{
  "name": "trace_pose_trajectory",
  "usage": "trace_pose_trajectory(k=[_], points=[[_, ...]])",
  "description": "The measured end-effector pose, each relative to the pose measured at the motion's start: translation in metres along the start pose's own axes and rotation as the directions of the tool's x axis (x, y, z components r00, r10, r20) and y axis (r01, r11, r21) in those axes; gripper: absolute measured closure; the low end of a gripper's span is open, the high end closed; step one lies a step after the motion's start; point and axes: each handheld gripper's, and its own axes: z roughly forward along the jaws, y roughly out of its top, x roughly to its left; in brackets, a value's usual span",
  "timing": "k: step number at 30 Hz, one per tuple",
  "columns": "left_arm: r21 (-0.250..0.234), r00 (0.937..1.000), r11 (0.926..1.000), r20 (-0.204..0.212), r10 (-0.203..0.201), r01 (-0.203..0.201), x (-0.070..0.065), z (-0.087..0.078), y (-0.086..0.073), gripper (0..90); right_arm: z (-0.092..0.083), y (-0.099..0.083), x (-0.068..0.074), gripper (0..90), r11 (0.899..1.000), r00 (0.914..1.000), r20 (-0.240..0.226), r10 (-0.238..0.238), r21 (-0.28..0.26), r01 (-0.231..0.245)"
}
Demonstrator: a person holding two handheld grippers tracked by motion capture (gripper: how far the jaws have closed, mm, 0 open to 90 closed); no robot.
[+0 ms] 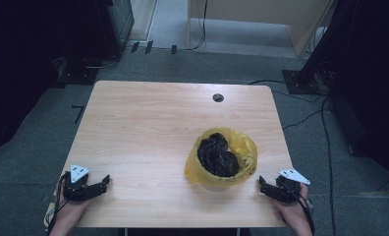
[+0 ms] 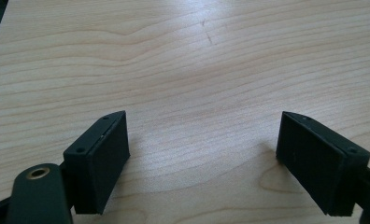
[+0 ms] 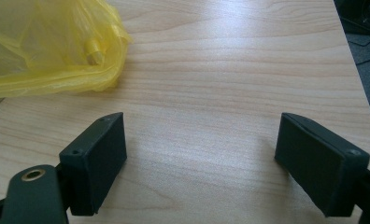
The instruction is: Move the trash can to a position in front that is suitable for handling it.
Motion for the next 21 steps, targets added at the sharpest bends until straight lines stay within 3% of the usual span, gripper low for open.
trace_pose_trajectory(k=[4, 5, 7, 9, 11, 12, 14, 15, 16, 17, 18, 21], points=[[0.0, 1.0, 1.0, 0.0, 0.0, 0.0, 0.0, 0.0, 0.0, 16.9, 0.0, 0.0, 0.0, 18.3, 1.0, 1.0, 0.005, 0.003, -0.001, -0.003], [0.0, 1.0, 1.0, 0.0, 0.0, 0.0, 0.0, 0.0, 0.0, 16.9, -0.001, 0.0, 0.001, 26.5, 1.0, 0.9997, 0.021, 0.014, -0.015, -0.014], [0.0, 1.0, 1.0, 0.0, 0.0, 0.0, 0.0, 0.0, 0.0, 16.9, -0.001, 0.0, 0.001, 27.1, 1.0, 0.9993, 0.032, 0.019, -0.02, -0.019], [0.0, 1.0, 1.0, 0.0, 0.0, 0.0, 0.0, 0.0, 0.0, 16.9, -0.002, 0.002, 0.003, 39.2, 0.999, 0.998, 0.054, 0.033, -0.021, -0.032], [0.0, 1.0, 1.0, 0.0, -0.001, 0.001, 0.0, 0.0, 0.0, 16.9, -0.002, 0.003, 0.004, 41.8, 0.999, 0.9973, 0.066, 0.031, -0.02, -0.029], [0.0, 1.0, 1.0, 0.0, 0.0, 0.0, 0.0, 0.0, 0.0, 16.9, -0.003, 0.004, 0.004, 43.8, 0.999, 0.9968, 0.076, 0.027, -0.03, -0.024], [0.0, 1.0, 1.0, 0.0, 0.0, 0.0, 0.0, 0.0, 0.0, 16.9, -0.008, 0.008, 0.008, 49.0, 0.994, 0.9941, 0.106, 0.023, -0.113, -0.011], [0.0, 1.0, 1.0, 0.0, 0.0, 0.0, 0.0, 0.0, 0.0, 16.9, -0.011, 0.011, 0.011, 49.3, 0.989, 0.9898, 0.142, -0.001, -0.145, 0.021], [0.0, 1.0, 1.0, 0.0, 0.0, 0.0, 0.0, 0.0, 0.0, 16.9, -0.011, 0.011, 0.011, 49.3, 0.989, 0.9898, 0.142, -0.001, -0.145, 0.021], [0.0, 1.0, 1.0, 0.0, 0.0, 0.0, 0.0, 0.0, 0.0, 16.9, -0.014, 0.015, 0.016, 49.3, 0.983, 0.9808, 0.191, -0.041, -0.17, 0.074], [0.0, 1.0, 1.0, 0.0, -0.001, 0.001, 0.0, 0.0, 0.0, 16.9, -0.015, 0.018, 0.019, 49.3, 0.981, 0.9773, 0.207, -0.047, -0.176, 0.085], [0.0, 1.0, 1.0, 0.0, 0.0, 0.0, 0.0, 0.0, 0.0, 16.9, -0.02, 0.028, 0.024, 49.3, 0.977, 0.9802, 0.196, -0.03, -0.202, 0.07]])
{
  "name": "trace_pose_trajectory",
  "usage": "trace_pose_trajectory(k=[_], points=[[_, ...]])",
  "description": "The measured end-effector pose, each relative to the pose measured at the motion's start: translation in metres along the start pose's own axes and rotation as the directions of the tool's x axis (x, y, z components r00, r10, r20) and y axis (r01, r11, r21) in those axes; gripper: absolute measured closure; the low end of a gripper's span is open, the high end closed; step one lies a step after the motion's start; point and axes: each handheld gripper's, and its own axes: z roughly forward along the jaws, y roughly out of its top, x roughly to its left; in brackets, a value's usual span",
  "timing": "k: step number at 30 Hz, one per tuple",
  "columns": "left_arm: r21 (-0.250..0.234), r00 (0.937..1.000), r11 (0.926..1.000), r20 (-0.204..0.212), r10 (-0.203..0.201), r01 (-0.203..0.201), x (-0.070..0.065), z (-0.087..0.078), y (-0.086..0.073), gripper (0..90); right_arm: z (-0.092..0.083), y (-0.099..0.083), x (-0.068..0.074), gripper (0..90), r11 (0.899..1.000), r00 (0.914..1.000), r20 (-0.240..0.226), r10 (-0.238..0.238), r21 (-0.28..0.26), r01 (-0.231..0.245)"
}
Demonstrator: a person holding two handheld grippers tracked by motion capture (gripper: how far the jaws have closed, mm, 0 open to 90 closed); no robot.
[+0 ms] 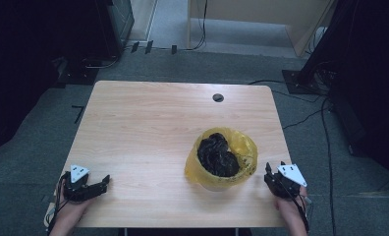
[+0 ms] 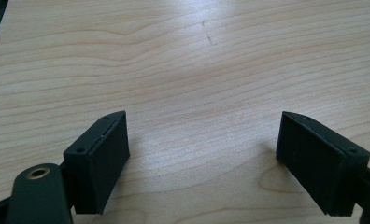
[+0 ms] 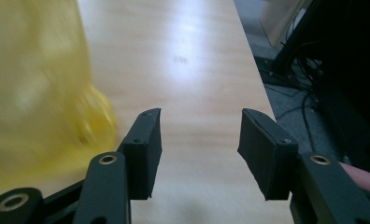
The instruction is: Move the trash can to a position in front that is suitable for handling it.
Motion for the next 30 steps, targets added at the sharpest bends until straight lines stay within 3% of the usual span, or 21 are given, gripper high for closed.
trace_pose_trajectory(k=[2, 4, 13, 15, 17, 18, 24, 26, 30], points=[[0.0, 1.0, 1.0, -0.002, 0.0, 0.0, 0.0, 0.0, 0.0, 16.9, -0.004, 0.018, 0.006, 49.3, 0.998, 0.9991, 0.005, 0.043, -0.053, -0.042], [0.0, 1.0, 1.0, -0.003, -0.002, 0.002, 0.0, 0.0, 0.0, 16.9, -0.005, 0.028, 0.012, 49.2, 0.994, 0.9967, 0.022, 0.078, -0.073, -0.076], [0.0, 0.9998, 0.9999, -0.012, -0.013, 0.013, 0.0, 0.0, 0.0, 16.9, 0.01, 0.061, 0.037, 47.3, 0.99, 0.9936, -0.06, 0.096, -0.093, -0.101], [0.0, 0.9997, 0.9999, -0.016, -0.017, 0.017, 0.0, 0.0, 0.0, 16.8, 0.015, 0.062, 0.04, 48.6, 0.986, 0.9914, -0.075, 0.107, -0.119, -0.116], [0.0, 0.9996, 0.9998, -0.02, -0.019, 0.019, 0.0, 0.0, 0.0, 16.8, 0.02, 0.06, 0.041, 48.7, 0.979, 0.9827, -0.113, 0.146, -0.125, -0.16], [-0.002, 0.9994, 0.9997, -0.023, -0.024, 0.024, 0.0, 0.001, 0.001, 16.8, 0.022, 0.056, 0.041, 49.7, 0.975, 0.9743, -0.151, 0.167, -0.123, -0.186], [-0.001, 0.9985, 0.9995, -0.043, -0.033, 0.033, 0.0, 0.001, 0.001, 16.9, 0.02, 0.051, 0.043, 50.5, 0.97, 0.9608, -0.225, 0.162, -0.143, -0.197], [-0.023, 0.997, 0.9993, -0.071, -0.031, 0.029, -0.001, 0.0, 0.002, 16.9, 0.019, 0.05, 0.045, 50.5, 0.97, 0.9579, -0.242, 0.155, -0.147, -0.194], [-0.069, 0.9966, 0.9955, -0.046, -0.068, 0.065, -0.004, -0.003, 0.005, 16.9, 0.018, 0.048, 0.048, 50.5, 0.97, 0.9512, -0.271, 0.148, -0.146, -0.192]])
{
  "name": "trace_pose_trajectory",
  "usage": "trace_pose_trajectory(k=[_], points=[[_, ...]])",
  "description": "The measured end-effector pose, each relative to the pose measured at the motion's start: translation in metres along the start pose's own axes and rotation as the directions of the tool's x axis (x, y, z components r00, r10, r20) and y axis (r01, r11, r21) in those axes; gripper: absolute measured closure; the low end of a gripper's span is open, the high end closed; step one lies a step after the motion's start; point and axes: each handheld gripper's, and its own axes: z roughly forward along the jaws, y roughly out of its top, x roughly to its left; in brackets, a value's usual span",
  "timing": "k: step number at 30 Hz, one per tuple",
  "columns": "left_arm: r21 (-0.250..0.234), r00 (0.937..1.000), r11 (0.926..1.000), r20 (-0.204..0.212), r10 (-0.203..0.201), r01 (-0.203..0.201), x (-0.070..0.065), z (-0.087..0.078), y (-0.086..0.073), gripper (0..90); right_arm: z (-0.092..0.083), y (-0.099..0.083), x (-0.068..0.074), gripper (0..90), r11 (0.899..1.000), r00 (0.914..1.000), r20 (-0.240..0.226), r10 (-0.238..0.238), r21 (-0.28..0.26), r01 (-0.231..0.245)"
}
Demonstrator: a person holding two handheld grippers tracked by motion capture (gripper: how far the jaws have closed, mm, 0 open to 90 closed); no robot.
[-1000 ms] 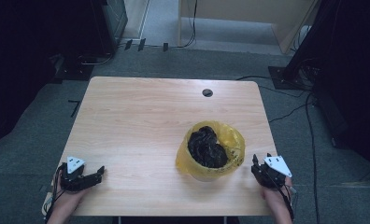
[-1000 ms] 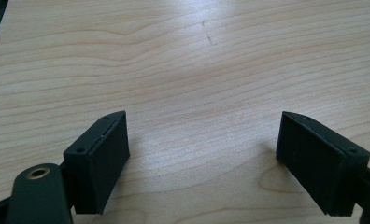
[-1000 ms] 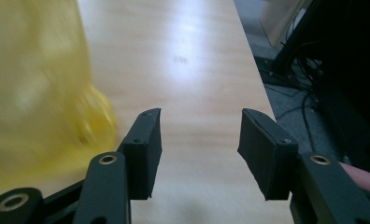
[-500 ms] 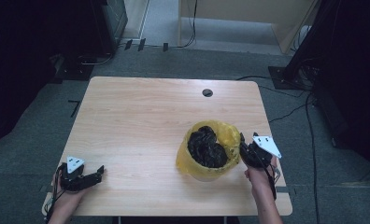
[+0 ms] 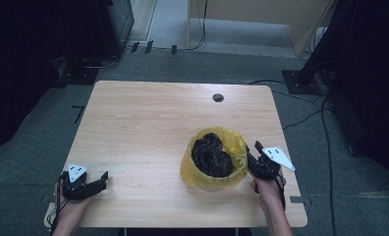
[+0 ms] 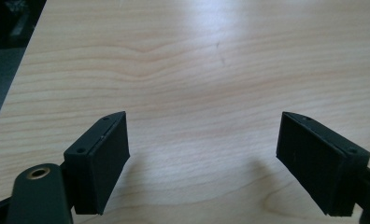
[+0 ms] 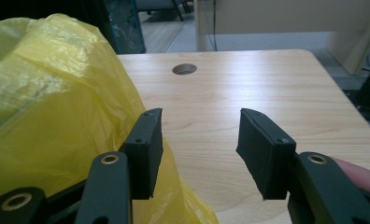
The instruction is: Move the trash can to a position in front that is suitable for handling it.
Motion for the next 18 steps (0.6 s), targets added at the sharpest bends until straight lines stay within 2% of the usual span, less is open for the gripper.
trace_pose_trajectory(k=[3, 6, 7, 8, 9, 10, 14, 16, 18], points=[[-0.011, 0.9999, 0.9998, 0.001, 0.014, -0.014, -0.009, 0.0, 0.004, 17.0, 0.001, -0.003, 0.005, 50.5, 1.0, 0.9998, -0.017, -0.013, 0.002, 0.013], [-0.031, 0.9995, 0.9995, 0.029, 0.012, -0.011, -0.019, 0.0, 0.011, 16.9, 0.001, -0.003, 0.008, 50.5, 1.0, 0.9993, -0.027, -0.026, -0.003, 0.026], [-0.04, 0.9989, 0.9992, 0.047, -0.002, 0.004, -0.022, 0.0, 0.014, 16.9, 0.001, -0.004, 0.01, 50.6, 1.0, 0.9992, -0.03, -0.027, -0.001, 0.027], [-0.057, 0.9943, 0.9969, 0.095, -0.048, 0.054, -0.024, -0.002, 0.02, 16.9, 0.001, -0.004, 0.012, 50.5, 1.0, 0.999, -0.032, -0.03, -0.001, 0.03], [-0.078, 0.9894, 0.9932, 0.123, -0.077, 0.087, -0.026, -0.004, 0.026, 16.9, 0.001, -0.004, 0.013, 50.5, 0.999, 0.9985, -0.04, -0.039, -0.002, 0.039], [-0.098, 0.9868, 0.9901, 0.137, -0.087, 0.101, -0.03, -0.006, 0.032, 17.0, 0.001, -0.004, 0.015, 50.6, 0.999, 0.9981, -0.048, -0.039, -0.002, 0.039], [-0.148, 0.9814, 0.9836, 0.176, -0.077, 0.103, -0.05, -0.009, 0.052, 17.0, 0.0, -0.004, 0.022, 50.5, 0.999, 0.9966, -0.068, -0.046, 0.003, 0.046], [-0.137, 0.9827, 0.9871, 0.176, -0.058, 0.083, -0.063, -0.005, 0.061, 17.0, 0.0, -0.004, 0.024, 50.5, 0.999, 0.996, -0.074, -0.05, 0.003, 0.051], [-0.122, 0.9828, 0.9888, 0.173, -0.064, 0.085, -0.076, 0.001, 0.068, 17.5, 0.0, -0.005, 0.027, 50.5, 0.998, 0.995, -0.079, -0.06, 0.002, 0.061]])
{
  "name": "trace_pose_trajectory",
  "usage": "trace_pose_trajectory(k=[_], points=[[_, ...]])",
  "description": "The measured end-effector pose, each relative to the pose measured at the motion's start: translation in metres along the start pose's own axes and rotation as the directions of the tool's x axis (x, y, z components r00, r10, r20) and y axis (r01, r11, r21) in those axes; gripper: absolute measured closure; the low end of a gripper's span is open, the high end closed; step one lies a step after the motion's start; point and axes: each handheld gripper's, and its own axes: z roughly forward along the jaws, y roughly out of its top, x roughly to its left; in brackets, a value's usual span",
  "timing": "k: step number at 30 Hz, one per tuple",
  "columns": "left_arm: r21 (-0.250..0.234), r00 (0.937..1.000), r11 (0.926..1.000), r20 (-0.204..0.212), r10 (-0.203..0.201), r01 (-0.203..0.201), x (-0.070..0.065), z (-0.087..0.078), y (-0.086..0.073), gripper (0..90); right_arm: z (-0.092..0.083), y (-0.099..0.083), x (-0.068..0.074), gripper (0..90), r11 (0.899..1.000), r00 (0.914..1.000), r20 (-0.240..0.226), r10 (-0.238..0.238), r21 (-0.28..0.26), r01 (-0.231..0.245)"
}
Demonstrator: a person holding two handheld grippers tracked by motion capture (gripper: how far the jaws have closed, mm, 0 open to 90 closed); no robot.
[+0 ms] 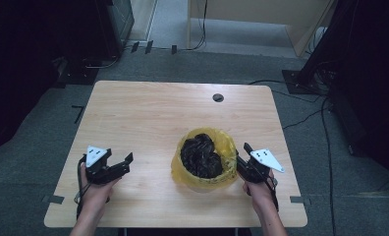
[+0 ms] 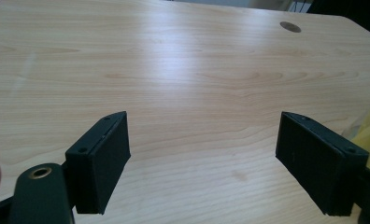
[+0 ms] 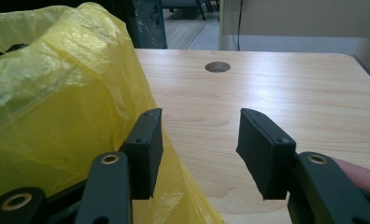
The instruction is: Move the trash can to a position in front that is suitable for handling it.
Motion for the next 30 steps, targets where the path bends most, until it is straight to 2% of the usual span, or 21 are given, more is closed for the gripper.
trace_pose_trajectory(k=[3, 7, 8, 10, 11, 15, 17, 18, 19, 21, 22, 24, 25, 27, 30], points=[[0.017, 1.0, 0.9998, -0.006, -0.001, 0.002, -0.015, 0.01, 0.003, 23.5, -0.002, 0.0, 0.006, 50.6, 1.0, 0.9998, -0.016, -0.012, 0.003, 0.012], [0.033, 0.9997, 0.9993, 0.014, 0.019, -0.02, -0.031, 0.018, 0.004, 26.3, -0.003, -0.001, 0.011, 51.3, 1.0, 0.9993, -0.034, -0.017, 0.006, 0.017], [0.034, 0.9996, 0.9991, 0.015, 0.026, -0.027, -0.033, 0.018, 0.004, 32.0, -0.003, -0.001, 0.013, 51.7, 1.0, 0.9991, -0.041, -0.015, 0.008, 0.015], [0.033, 0.9983, 0.9989, 0.05, 0.031, -0.032, -0.037, 0.019, 0.004, 34.3, -0.003, -0.001, 0.016, 51.8, 1.0, 0.9986, -0.051, -0.017, 0.011, 0.017], [0.022, 0.9971, 0.999, 0.068, 0.036, -0.038, -0.039, 0.019, 0.004, 38.4, -0.003, -0.001, 0.018, 51.8, 1.0, 0.9981, -0.058, -0.017, 0.011, 0.018], [0.014, 0.994, 0.9982, 0.094, 0.057, -0.058, -0.045, 0.018, 0.004, 45.7, -0.003, -0.002, 0.029, 52.0, 1.0, 0.9955, -0.093, -0.018, 0.019, 0.02], [0.019, 0.9908, 0.9968, 0.113, 0.075, -0.078, -0.049, 0.017, 0.004, 46.9, -0.003, -0.002, 0.032, 52.0, 1.0, 0.9947, -0.101, -0.019, 0.021, 0.022], [0.023, 0.9874, 0.9949, 0.127, 0.095, -0.098, -0.053, 0.014, 0.005, 50.5, -0.004, -0.002, 0.039, 52.0, 0.999, 0.9923, -0.122, -0.022, 0.025, 0.025], [0.023, 0.9874, 0.9949, 0.127, 0.095, -0.098, -0.053, 0.014, 0.005, 52.6, -0.004, -0.002, 0.039, 52.0, 0.999, 0.9923, -0.122, -0.022, 0.025, 0.025], [0.019, 0.9815, 0.9923, 0.151, 0.118, -0.123, -0.056, 0.01, 0.005, 56.2, -0.008, -0.001, 0.047, 51.9, 0.999, 0.9877, -0.153, -0.033, 0.028, 0.037], [0.019, 0.9815, 0.9923, 0.151, 0.118, -0.123, -0.056, 0.01, 0.005, 58.0, -0.008, -0.001, 0.047, 51.9, 0.999, 0.9877, -0.153, -0.033, 0.028, 0.037], [0.027, 0.9762, 0.9902, 0.174, 0.13, -0.137, -0.058, 0.007, 0.004, 59.5, -0.01, 0.0, 0.052, 51.9, 0.999, 0.9838, -0.176, -0.036, 0.032, 0.042], [0.028, 0.9752, 0.9898, 0.177, 0.133, -0.14, -0.059, 0.006, 0.004, 66.1, -0.013, 0.001, 0.056, 52.4, 0.998, 0.9789, -0.2, -0.039, 0.039, 0.047], [0.037, 0.9725, 0.9894, 0.193, 0.131, -0.14, -0.059, 0.002, 0.004, 68.6, -0.014, 0.002, 0.058, 53.4, 0.998, 0.9767, -0.21, -0.041, 0.045, 0.052], [0.053, 0.961, 0.9879, 0.245, 0.129, -0.146, -0.055, -0.005, 0.004, 71.1, -0.019, 0.005, 0.058, 54.8, 0.997, 0.9696, -0.241, -0.039, 0.053, 0.054]])
